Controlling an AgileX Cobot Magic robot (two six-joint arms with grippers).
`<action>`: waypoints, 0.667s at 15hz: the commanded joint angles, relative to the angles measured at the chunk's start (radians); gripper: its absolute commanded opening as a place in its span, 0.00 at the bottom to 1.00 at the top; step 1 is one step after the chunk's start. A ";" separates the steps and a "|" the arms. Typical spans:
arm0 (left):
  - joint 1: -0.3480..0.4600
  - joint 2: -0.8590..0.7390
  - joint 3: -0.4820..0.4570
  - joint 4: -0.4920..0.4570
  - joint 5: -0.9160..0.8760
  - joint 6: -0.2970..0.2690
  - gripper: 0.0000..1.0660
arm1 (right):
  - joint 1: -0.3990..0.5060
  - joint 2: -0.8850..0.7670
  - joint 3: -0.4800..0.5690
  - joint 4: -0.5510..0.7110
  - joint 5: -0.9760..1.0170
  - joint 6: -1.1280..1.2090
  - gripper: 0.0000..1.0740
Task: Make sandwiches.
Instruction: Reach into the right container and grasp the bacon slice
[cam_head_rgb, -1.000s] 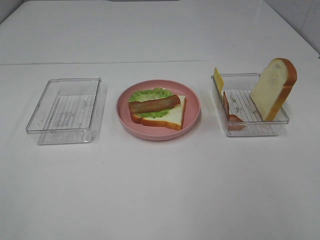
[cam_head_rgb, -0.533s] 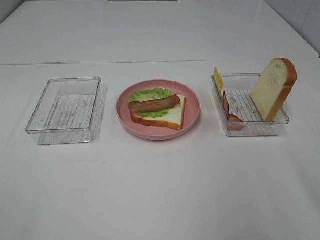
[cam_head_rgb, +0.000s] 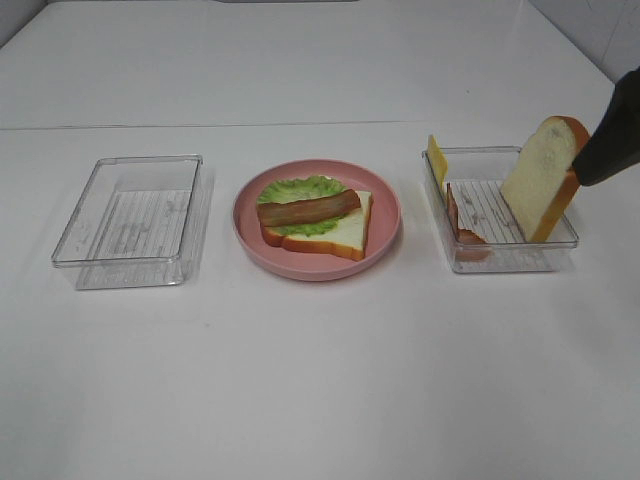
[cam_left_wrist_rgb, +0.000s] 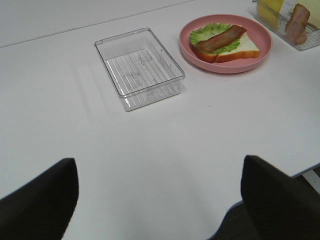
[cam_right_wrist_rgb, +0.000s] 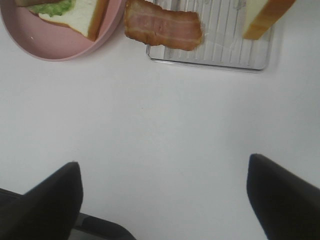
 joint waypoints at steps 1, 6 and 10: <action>0.000 -0.021 0.005 -0.007 -0.012 -0.008 0.79 | -0.007 0.099 -0.077 0.027 0.023 0.014 0.74; 0.000 -0.021 0.005 -0.007 -0.012 -0.008 0.79 | 0.094 0.255 -0.221 0.009 0.026 0.070 0.67; 0.000 -0.021 0.005 -0.007 -0.012 -0.008 0.79 | 0.239 0.453 -0.419 -0.079 0.076 0.210 0.60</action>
